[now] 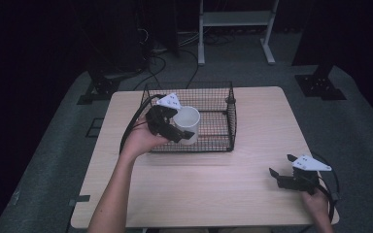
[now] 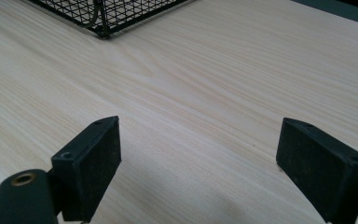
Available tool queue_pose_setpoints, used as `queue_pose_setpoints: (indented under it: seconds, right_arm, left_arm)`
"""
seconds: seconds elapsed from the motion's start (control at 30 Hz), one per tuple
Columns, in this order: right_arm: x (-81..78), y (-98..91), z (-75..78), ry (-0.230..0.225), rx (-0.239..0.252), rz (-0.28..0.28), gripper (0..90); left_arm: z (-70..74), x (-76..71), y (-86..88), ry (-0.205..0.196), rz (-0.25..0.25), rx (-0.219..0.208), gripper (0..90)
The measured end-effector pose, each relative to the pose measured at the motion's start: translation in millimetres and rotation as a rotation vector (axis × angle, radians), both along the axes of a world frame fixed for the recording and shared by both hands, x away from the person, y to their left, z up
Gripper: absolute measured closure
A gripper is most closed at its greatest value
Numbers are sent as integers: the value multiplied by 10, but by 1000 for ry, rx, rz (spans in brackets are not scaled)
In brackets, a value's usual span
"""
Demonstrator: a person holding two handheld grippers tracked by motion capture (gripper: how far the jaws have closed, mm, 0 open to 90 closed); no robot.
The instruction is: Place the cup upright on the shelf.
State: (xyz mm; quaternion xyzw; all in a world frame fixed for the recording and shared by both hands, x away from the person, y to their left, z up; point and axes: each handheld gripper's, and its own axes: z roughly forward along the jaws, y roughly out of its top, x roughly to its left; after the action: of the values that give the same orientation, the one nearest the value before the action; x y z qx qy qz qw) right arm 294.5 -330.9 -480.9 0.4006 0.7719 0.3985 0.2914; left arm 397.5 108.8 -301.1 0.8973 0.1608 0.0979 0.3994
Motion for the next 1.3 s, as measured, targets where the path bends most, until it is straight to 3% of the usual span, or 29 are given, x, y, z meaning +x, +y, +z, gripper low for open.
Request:
queue_pose_setpoints:
  seconds: [0.13,0.63,0.8,1.07,1.3]
  right_arm:
    - [0,-13,3,1,12,-2,131]
    - [2,-28,5,1,26,-4,131]
    - [-1,-25,4,-2,24,-5,131]
    - [-1,-19,3,0,20,-5,131]
    - [0,-18,3,2,20,-6,131]
  left_arm:
    - [10,83,-17,10,0,-13,213]
    - [91,327,-160,-1,-20,29,214]
    - [129,422,-210,6,-30,16,213]
    - [171,562,-271,16,-20,30,214]
    - [96,727,-285,37,7,65,215]
